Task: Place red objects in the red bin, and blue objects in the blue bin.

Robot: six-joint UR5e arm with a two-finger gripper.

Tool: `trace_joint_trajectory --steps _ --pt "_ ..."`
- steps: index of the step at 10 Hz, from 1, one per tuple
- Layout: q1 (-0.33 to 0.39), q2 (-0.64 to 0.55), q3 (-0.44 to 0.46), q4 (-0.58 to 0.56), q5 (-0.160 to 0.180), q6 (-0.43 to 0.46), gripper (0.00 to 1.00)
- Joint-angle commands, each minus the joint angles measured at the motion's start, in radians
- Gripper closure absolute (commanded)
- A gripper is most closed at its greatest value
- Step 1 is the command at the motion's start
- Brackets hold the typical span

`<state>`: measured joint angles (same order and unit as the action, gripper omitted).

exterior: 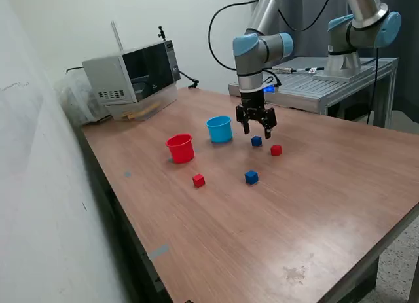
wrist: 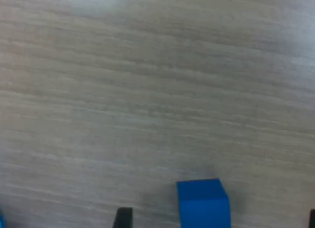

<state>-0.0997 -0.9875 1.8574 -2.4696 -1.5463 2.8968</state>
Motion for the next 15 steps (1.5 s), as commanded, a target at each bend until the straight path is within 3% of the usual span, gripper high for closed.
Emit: trace_joint_trajectory --steps 1,4,5,11,13,15 --pt "0.000 0.018 -0.010 -0.003 -0.002 -0.001 0.00" --pt "0.000 0.021 -0.009 -0.003 0.000 -0.001 0.00" --pt "-0.002 0.023 -0.009 -0.003 0.000 -0.001 1.00" --pt "0.000 0.020 -0.010 0.007 -0.009 -0.070 1.00" --pt "0.002 -0.055 -0.009 0.023 -0.009 -0.071 1.00" --pt "0.002 -0.216 -0.010 0.148 -0.003 -0.070 1.00"
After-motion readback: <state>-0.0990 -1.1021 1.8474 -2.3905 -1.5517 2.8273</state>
